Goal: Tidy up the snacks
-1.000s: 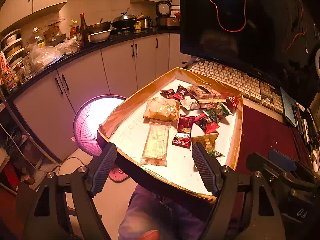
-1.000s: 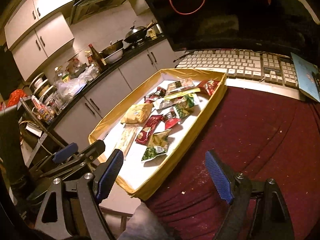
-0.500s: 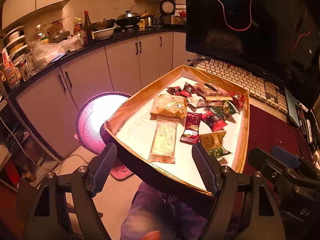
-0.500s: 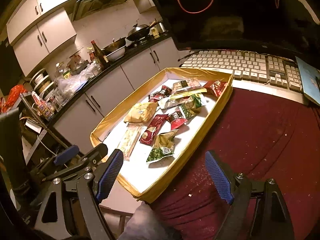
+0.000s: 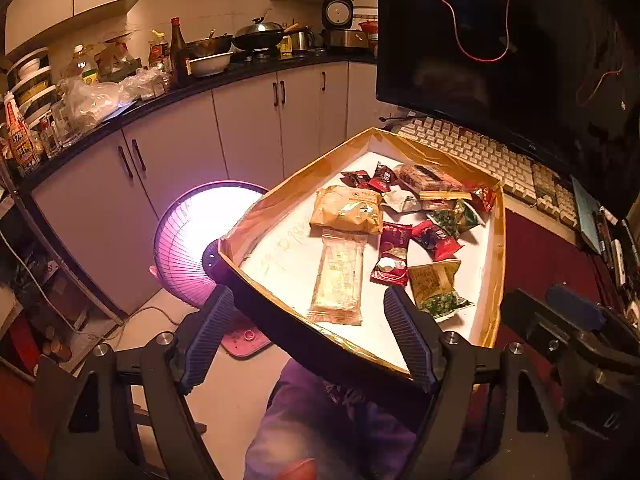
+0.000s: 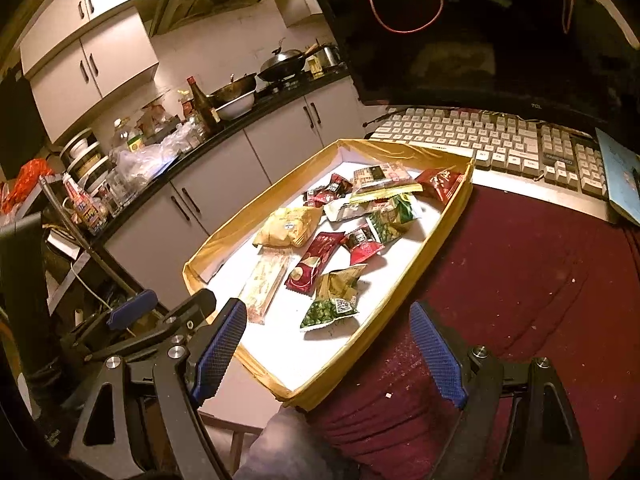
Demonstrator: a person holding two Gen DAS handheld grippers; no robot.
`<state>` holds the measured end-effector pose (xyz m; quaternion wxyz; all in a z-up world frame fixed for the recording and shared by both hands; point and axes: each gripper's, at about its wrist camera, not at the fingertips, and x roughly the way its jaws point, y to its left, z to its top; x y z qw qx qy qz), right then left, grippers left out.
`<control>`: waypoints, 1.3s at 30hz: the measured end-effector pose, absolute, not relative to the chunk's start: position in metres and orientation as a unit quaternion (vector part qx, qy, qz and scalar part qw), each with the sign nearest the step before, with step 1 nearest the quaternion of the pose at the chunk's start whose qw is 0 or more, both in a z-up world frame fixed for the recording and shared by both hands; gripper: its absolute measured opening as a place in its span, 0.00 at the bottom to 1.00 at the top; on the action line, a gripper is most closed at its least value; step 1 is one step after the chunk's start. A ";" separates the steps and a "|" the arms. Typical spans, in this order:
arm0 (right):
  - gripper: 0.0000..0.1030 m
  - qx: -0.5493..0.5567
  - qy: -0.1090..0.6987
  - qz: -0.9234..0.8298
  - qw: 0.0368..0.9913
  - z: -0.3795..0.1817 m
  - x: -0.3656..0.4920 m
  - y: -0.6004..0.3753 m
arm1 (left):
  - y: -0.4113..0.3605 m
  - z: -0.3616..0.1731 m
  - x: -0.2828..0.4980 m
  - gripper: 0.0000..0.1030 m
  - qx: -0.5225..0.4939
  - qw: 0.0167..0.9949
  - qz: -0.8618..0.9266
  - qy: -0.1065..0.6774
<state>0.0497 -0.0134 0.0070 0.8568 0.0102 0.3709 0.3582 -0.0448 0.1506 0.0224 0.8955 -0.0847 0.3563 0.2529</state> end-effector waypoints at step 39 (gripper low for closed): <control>0.83 0.026 0.376 0.342 0.861 0.011 0.057 -0.005 | 0.157 0.023 -0.048 0.76 -0.078 0.899 0.251 0.350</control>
